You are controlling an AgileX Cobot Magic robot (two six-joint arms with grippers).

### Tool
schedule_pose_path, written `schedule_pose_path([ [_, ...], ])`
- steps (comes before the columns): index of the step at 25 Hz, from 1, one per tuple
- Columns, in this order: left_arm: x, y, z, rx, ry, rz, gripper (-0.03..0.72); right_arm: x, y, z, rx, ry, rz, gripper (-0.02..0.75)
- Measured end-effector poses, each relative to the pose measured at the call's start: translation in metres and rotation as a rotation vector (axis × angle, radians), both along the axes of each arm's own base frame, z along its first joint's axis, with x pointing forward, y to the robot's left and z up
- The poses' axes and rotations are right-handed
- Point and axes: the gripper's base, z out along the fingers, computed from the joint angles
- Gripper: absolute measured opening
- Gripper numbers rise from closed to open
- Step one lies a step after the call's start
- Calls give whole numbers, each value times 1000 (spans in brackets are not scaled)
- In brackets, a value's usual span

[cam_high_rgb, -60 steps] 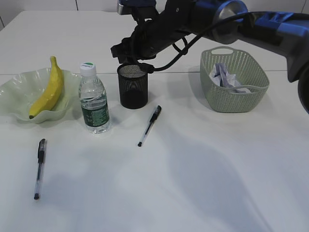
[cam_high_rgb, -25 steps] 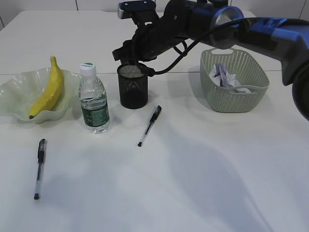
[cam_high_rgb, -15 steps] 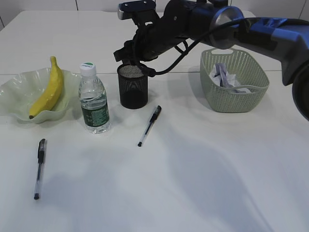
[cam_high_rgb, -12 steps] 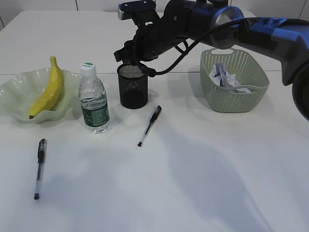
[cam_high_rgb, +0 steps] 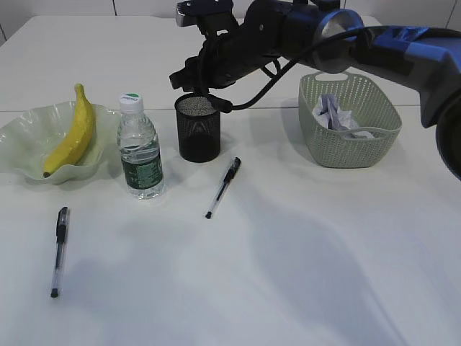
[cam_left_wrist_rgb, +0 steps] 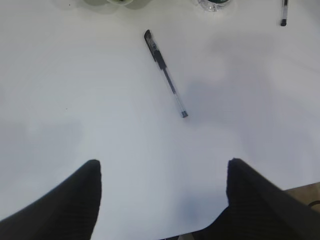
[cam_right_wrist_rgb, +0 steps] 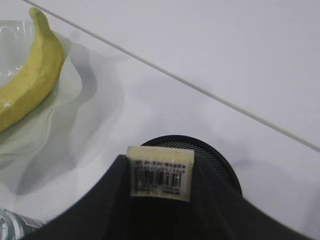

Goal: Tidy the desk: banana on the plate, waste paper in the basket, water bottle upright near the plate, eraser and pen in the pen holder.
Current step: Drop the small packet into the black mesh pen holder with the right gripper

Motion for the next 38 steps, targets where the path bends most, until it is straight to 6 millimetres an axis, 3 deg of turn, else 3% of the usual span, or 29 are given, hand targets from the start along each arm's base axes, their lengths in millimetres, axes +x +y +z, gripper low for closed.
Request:
schedule_pose_path([
  [38,0,0,0,0,0,0,551,5,0,-9,-29,-37,-5,259],
])
